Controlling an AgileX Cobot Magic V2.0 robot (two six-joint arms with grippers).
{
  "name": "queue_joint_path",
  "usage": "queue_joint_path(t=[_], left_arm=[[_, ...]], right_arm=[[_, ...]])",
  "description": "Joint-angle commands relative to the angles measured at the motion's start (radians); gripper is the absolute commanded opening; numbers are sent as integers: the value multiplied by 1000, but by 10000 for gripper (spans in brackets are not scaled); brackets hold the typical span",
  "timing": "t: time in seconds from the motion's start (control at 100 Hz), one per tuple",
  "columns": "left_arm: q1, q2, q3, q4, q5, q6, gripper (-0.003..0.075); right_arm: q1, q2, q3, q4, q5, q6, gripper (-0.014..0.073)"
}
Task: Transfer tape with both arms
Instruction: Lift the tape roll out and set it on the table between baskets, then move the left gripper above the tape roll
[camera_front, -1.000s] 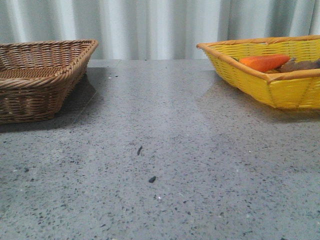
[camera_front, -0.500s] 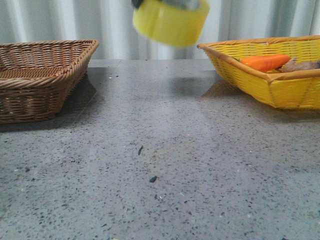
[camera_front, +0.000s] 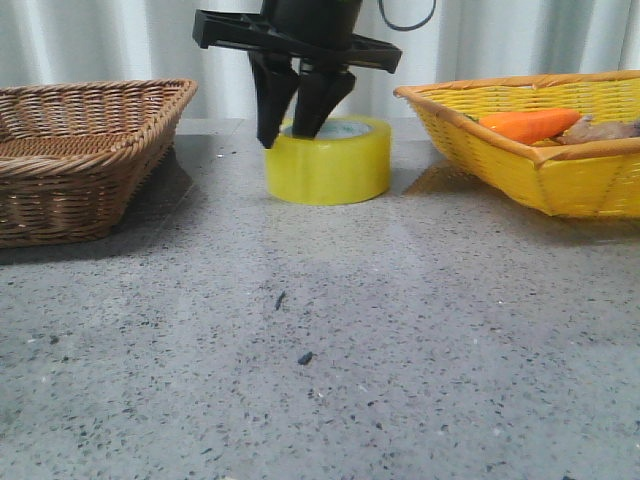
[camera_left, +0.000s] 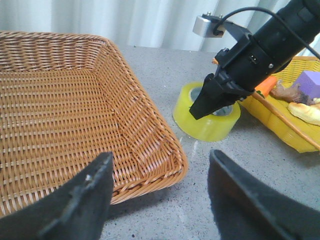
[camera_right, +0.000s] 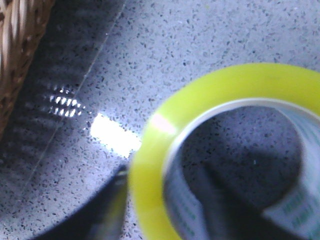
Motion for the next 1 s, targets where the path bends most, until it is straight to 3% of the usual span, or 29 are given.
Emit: queue_joint_path(t=[0.0, 0.06, 0.15, 0.23, 0.35, 0.4, 0.68, 0.99], left_arm=[[-8, 9, -31, -19, -54, 0, 386], [-8, 9, -31, -21, -52, 0, 386], [-8, 9, -31, -29, -47, 0, 386], [-8, 9, -31, -29, -41, 5, 386], [-9, 24, -37, -29, -41, 46, 386], [-9, 43, -52, -29, -39, 59, 386], [-47, 270, -226, -88, -32, 188, 386], [-202, 624, -486, -80, -36, 197, 386]], right_arm=[[-2, -79, -39, 16, -27, -6, 483], [-2, -101, -49, 18, -8, -6, 535], [-4, -163, -57, 18, 31, -6, 476], [-4, -243, -57, 18, 57, -6, 321], [8, -389, -57, 18, 99, -10, 14], [23, -450, -57, 16, 109, -26, -69], [99, -831, 131, 9, 57, -42, -42], [99, -1324, 700, -107, -260, -40, -42]])
